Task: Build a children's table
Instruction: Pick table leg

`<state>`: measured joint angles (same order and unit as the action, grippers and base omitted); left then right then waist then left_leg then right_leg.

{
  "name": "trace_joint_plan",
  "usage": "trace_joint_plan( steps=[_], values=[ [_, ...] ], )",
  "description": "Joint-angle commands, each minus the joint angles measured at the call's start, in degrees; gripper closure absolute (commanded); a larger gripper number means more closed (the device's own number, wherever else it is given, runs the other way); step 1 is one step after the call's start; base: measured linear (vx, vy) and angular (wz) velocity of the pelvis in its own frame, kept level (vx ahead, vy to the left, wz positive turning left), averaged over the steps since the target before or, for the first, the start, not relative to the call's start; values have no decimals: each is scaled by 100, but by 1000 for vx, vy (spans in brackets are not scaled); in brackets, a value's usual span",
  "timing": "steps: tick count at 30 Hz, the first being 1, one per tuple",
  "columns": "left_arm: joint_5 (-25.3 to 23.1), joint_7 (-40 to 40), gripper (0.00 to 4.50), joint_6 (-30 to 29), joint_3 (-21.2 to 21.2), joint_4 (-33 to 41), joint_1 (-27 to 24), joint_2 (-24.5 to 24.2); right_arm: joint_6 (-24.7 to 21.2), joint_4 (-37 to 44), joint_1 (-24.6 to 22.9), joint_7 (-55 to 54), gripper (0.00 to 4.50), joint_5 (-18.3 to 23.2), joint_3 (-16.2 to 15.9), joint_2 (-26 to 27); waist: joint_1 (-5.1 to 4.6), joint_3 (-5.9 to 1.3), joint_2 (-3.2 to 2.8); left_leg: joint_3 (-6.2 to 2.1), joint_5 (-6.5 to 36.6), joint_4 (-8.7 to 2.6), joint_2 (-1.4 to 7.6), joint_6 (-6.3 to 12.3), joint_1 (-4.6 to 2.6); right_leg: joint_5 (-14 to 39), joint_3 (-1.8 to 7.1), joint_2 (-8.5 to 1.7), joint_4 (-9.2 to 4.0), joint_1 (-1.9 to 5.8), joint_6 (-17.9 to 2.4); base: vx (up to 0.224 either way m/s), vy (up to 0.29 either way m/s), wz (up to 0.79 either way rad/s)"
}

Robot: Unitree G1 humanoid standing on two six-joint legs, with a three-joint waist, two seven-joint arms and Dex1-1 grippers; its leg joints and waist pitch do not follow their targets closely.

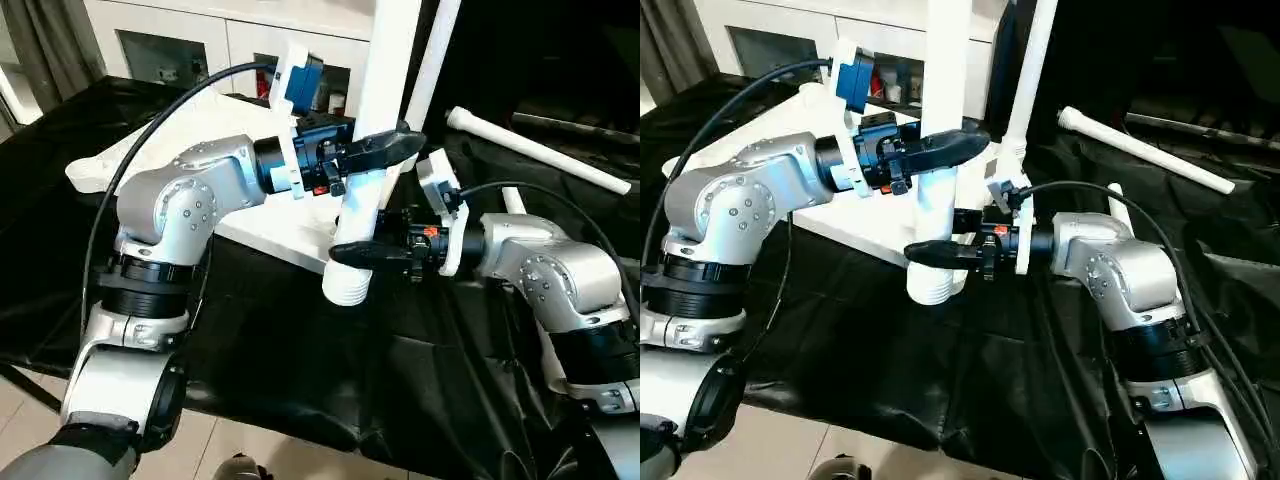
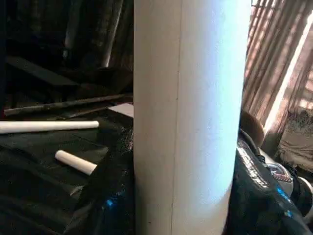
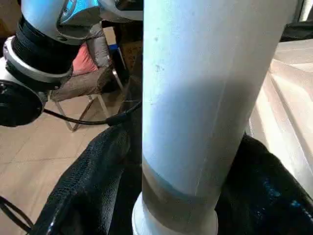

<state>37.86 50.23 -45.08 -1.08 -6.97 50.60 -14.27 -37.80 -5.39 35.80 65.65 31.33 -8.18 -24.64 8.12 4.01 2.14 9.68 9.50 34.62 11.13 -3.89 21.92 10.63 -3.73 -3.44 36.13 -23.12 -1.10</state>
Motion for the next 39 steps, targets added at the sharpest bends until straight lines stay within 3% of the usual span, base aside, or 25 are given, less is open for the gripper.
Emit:
trace_joint_plan(
  steps=[1,3,4,7,10,15,16,20,21,24,39],
  values=[
    [-13,25,270,27,-68,178,19,-12,-71,0,31,169,147,70,-73,26,-9,-480,-26,-36,762,-347,179,-17,-93,737,267,-435,-392,355,-1145,0,0,0],
    [-16,30,270,31,-70,177,22,-14,-90,-12,32,183,147,93,-70,31,-6,-482,-42,-38,763,-347,180,-28,-94,742,267,-437,-388,353,-1139,0,0,0],
    [-17,32,270,34,-70,173,25,-14,-97,-17,30,187,175,104,-69,33,-12,-481,-21,-35,774,-348,180,-29,-93,749,265,-437,-392,356,-1137,0,0,0],
    [-19,30,270,52,-55,151,34,-7,-135,-17,5,199,183,142,-61,41,-3,-480,-20,-33,771,-346,177,-24,-96,781,266,-438,-397,352,-1129,0,0,0],
    [-31,26,270,71,-44,134,38,0,-150,0,-20,213,223,157,-53,45,-6,-481,-19,-37,751,-349,181,-26,-90,761,265,-439,-390,356,-1127,0,0,0],
    [-51,24,270,114,-22,87,52,24,-136,27,-60,243,225,143,-57,43,-5,-487,-19,-33,720,-342,176,-18,-89,735,266,-438,-389,359,-1121,0,0,0],
    [-55,21,270,125,-18,71,65,32,-174,31,-64,265,185,168,-55,42,-7,-485,-21,-35,718,-343,178,-16,-90,725,265,-437,-387,356,-1124,0,0,0],
    [-62,16,270,153,-14,25,90,50,-213,69,-81,289,172,196,-69,43,-7,-484,-20,-35,744,-343,177,-7,-90,747,265,-435,-391,358,-1123,0,0,0],
    [-63,15,270,160,-15,19,92,53,-200,84,-90,281,147,182,-79,45,-7,-484,-18,-34,739,-343,177,-6,-91,749,265,-435,-394,357,-1123,0,0,0],
    [-54,10,270,169,-5,3,98,69,-185,136,-127,265,143,156,-106,48,-3,-488,-42,-36,723,-339,177,-16,-91,703,267,-435,-386,356,-1133,0,0,0],
    [-2,32,270,160,37,56,94,122,-154,108,-182,120,143,128,-70,201,-9,-486,-13,-35,713,-341,177,9,-88,719,263,-438,-389,357,-1144,0,0,0]
  ],
)
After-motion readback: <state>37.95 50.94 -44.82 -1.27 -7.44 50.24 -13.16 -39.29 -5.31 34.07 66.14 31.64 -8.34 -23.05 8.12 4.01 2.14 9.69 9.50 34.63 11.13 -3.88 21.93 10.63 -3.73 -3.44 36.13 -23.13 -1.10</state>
